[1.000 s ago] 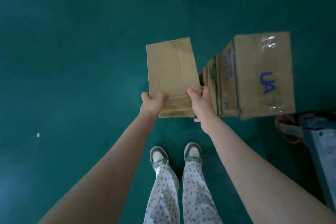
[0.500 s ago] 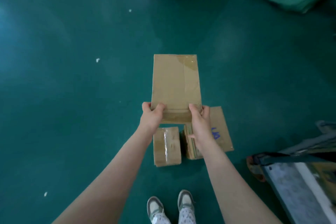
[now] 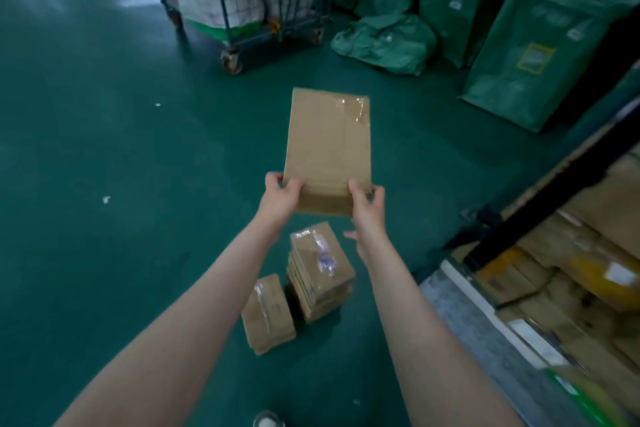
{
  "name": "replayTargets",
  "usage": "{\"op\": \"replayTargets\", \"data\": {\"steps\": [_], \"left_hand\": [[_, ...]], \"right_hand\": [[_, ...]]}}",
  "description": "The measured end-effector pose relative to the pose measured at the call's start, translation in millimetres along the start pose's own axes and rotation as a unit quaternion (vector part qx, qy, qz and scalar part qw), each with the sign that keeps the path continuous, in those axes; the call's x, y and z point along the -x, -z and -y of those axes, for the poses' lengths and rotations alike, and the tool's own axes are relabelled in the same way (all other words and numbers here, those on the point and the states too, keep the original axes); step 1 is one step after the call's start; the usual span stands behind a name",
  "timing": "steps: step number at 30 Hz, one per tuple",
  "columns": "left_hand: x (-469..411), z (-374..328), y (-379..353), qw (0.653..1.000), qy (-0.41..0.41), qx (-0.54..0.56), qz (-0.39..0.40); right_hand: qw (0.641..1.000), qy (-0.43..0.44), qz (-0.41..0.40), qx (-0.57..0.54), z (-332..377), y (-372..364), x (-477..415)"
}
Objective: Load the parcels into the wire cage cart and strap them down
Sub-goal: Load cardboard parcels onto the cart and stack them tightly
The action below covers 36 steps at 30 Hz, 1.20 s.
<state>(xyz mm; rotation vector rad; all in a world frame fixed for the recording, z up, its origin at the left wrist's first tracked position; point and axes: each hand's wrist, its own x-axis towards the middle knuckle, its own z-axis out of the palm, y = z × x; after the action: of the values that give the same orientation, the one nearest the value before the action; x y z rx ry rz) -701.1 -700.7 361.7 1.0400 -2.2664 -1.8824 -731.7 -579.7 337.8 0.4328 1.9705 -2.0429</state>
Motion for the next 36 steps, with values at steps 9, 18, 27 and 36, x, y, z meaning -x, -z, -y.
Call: {"op": "replayTargets", "data": {"steps": [9,18,27,36], "left_hand": [[63,-30,-72,0.994,-0.055,-0.042,0.079],[153,11,-172,0.98,-0.023,-0.119,0.156],[237,22,-282,0.956,-0.046,-0.133,0.259],[330,17,-410,0.909,-0.073,-0.182,0.367]], "right_hand": [[0.998,-0.003,-0.069,-0.006,23,104,33],[0.989,-0.044,-0.141,0.017,-25,233,82],[0.97,-0.075,-0.232,0.014,-47,375,117],[0.927,-0.02,-0.365,-0.081,-53,515,167]]}}
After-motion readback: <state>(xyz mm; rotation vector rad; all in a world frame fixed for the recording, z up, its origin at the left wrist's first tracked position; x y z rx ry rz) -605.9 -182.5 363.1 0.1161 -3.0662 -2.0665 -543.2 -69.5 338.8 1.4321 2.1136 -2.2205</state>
